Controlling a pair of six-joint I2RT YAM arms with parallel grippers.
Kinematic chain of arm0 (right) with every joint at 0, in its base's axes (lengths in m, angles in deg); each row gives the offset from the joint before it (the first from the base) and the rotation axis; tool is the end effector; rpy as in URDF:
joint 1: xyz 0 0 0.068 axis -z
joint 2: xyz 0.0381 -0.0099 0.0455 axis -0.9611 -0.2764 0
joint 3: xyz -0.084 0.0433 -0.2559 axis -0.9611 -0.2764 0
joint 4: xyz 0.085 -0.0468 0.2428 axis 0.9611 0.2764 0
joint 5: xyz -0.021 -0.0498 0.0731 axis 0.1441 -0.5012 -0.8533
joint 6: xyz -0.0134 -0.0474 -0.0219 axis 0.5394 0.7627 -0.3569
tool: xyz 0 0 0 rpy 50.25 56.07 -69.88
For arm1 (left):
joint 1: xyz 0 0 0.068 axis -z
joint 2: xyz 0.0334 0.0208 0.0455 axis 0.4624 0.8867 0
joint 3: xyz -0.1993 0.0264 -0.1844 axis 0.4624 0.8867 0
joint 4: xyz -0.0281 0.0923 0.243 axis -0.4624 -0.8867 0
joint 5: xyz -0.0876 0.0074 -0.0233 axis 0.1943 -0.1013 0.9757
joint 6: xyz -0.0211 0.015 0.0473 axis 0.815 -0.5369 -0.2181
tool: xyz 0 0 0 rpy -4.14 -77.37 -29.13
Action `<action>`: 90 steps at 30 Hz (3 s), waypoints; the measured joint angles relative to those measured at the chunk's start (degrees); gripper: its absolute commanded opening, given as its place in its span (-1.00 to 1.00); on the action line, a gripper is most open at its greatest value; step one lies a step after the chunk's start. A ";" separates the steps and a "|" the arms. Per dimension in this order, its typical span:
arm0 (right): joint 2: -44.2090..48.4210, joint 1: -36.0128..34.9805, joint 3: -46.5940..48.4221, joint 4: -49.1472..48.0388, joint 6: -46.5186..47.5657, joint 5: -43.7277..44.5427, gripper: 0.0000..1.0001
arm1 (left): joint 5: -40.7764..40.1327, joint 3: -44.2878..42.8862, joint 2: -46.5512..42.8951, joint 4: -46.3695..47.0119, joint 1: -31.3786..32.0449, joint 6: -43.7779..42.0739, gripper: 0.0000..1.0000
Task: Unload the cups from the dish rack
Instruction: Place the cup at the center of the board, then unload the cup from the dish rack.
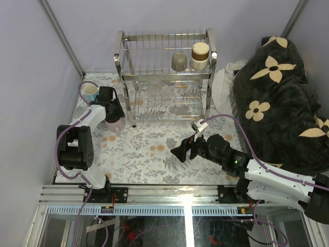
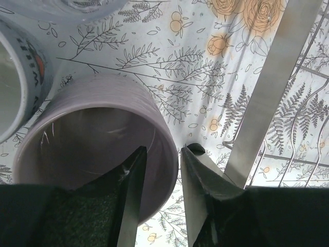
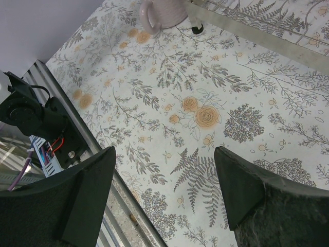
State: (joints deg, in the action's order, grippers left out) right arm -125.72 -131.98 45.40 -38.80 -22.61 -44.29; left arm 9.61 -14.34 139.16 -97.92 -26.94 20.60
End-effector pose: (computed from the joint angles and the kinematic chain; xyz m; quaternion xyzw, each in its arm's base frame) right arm 0.1120 0.1762 0.2696 -0.1982 0.7404 0.4169 0.4886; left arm 0.3425 -0.0060 0.2031 -0.1585 0.9410 -0.0876 0.2859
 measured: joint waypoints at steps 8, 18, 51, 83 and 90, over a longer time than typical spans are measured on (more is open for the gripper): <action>0.04 0.00 -0.20 0.02 0.00 0.11 0.69 | -2.47 -0.22 -5.16 -1.95 -0.02 1.70 -0.06; 0.04 0.00 -0.50 -0.26 0.63 1.46 0.68 | -5.84 3.52 -24.11 -5.70 0.00 6.78 0.01; -55.89 0.02 20.33 -41.97 14.16 23.52 0.76 | 3.26 23.17 -60.89 -7.89 0.04 15.69 0.74; -83.45 14.34 52.96 -43.21 21.03 21.22 0.91 | 5.55 23.32 -61.96 -8.07 0.04 15.23 0.87; -84.46 15.61 55.25 -43.23 21.31 20.28 0.94 | 5.55 23.74 -61.59 -8.09 0.04 15.23 0.87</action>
State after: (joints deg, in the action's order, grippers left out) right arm -210.18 -116.37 100.66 -82.03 -1.30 -24.01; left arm 15.17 9.40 77.56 -106.01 -26.90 35.84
